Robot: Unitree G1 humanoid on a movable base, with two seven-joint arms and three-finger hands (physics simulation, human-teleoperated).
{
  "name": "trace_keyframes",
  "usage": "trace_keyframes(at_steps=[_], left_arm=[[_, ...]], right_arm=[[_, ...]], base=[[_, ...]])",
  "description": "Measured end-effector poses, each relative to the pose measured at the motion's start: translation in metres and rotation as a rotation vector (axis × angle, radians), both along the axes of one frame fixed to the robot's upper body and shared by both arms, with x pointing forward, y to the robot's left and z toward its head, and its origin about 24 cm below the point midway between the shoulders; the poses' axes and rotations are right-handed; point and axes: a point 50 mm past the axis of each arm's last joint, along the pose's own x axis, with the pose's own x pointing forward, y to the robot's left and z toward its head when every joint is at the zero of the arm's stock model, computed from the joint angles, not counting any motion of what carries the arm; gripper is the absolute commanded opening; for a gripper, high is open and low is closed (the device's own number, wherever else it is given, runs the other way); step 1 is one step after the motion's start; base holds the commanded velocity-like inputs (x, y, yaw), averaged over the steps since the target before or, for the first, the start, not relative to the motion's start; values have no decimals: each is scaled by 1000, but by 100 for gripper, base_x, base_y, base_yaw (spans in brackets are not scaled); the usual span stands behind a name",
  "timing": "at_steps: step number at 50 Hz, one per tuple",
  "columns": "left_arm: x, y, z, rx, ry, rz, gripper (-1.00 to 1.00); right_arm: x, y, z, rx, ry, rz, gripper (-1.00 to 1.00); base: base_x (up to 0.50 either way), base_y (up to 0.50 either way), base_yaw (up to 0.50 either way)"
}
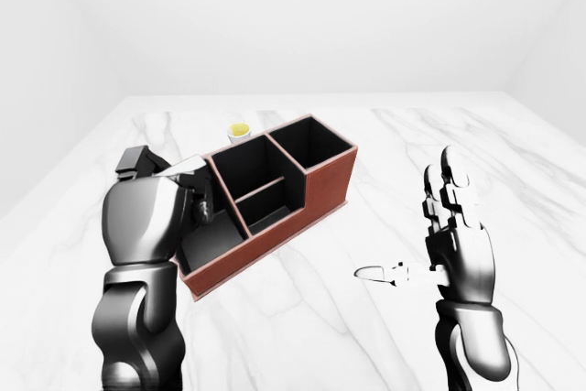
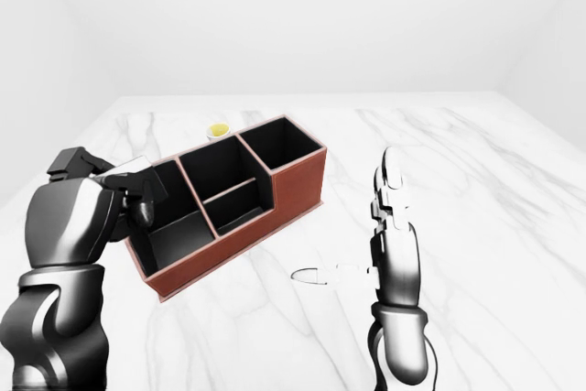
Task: Pick up the book and place it in the left compartment of the caddy.
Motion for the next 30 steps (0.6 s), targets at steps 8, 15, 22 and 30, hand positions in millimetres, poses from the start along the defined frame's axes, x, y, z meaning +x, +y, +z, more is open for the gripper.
trace_keyframes(at_steps=[8,15,22,30], left_arm=[[27,4,-16,16,56,10,-100],[41,3,-28,16,95,1,-100],[49,5,-39,13,128,3,-100],[53,9,-48,11,156,14,-100]], right_arm=[[0,0,-1,0,3,-1,100],[-1,0,0,0,3,-3,100],[-1,0,1,-1,-2,-1,100],[0,1,1,-2,-6,0,100]], base=[[0,0,0],[0,0,0],[0,0,0],[0,0,0]])
